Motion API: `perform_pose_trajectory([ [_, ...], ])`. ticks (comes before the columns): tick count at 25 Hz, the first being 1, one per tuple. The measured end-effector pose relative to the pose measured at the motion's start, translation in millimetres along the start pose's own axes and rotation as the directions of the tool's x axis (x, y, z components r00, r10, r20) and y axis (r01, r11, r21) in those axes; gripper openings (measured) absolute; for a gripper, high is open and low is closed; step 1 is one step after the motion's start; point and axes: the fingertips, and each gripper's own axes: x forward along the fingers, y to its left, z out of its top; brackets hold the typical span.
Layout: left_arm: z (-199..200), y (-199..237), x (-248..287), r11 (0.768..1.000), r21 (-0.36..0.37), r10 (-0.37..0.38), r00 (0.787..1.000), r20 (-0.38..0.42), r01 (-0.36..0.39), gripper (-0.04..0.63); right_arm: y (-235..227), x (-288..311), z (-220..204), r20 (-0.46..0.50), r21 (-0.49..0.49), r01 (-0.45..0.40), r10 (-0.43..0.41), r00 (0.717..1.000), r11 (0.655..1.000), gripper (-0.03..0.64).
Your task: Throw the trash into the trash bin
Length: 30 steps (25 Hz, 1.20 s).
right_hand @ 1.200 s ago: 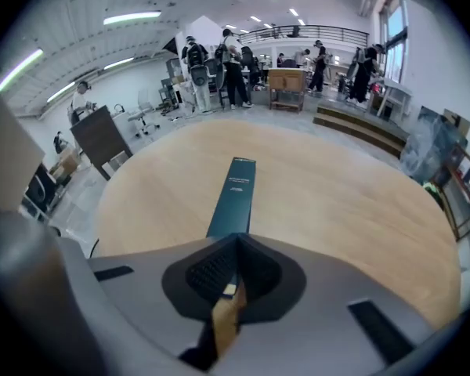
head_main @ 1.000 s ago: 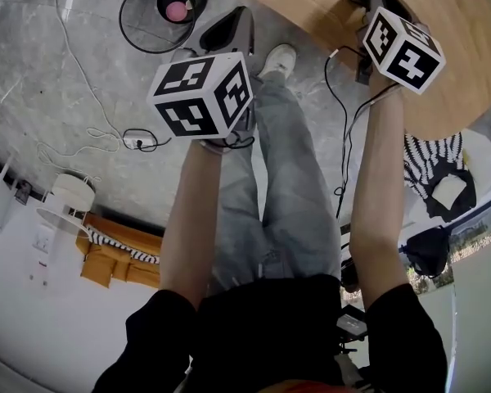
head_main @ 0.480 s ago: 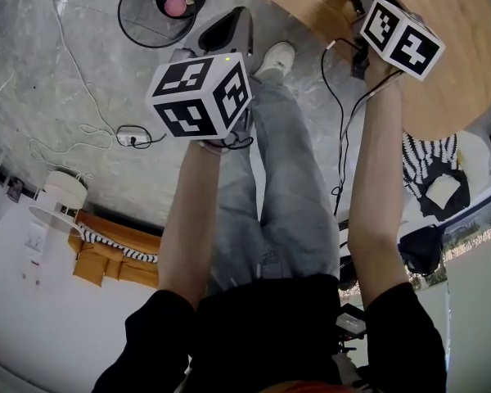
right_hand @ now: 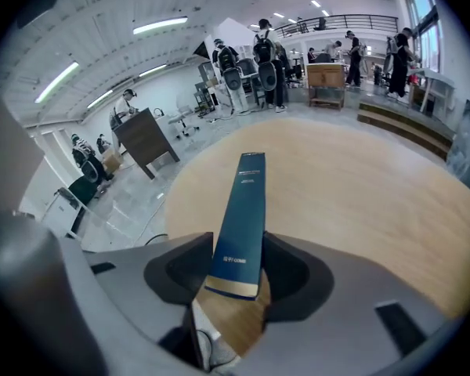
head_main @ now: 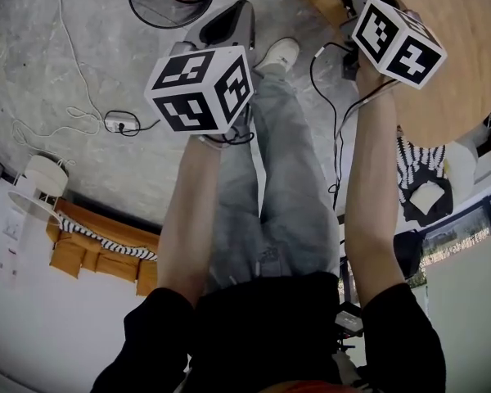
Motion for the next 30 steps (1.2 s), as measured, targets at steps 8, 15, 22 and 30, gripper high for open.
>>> perform_pose_trajectory([
  [8,-11.9,86.0,-42.3,0.993,-0.100,0.071,0.997,0.044,-0.066,0.009,125.2,29.7,-18.8,-0.055,-0.114,-0.153,0.148,0.987,0.982,0.198],
  [15,-35.8,162.3,-86.6,0.964,-0.225,0.162,0.983,0.083,-0.140,0.009,215.2,56.4,-59.3,-0.165,-0.212,-0.267,0.235,0.958,0.940,0.198],
  [22,-59.7,227.0,-123.6,0.932,-0.318,0.214,0.971,0.102,-0.172,0.009,284.0,86.2,-102.5,-0.263,-0.265,-0.331,0.263,0.929,0.906,0.198],
  [30,-78.0,265.5,-138.2,0.904,-0.381,0.252,0.962,0.107,-0.195,0.009,305.2,120.2,-143.7,-0.350,-0.333,-0.325,0.204,0.914,0.885,0.199],
])
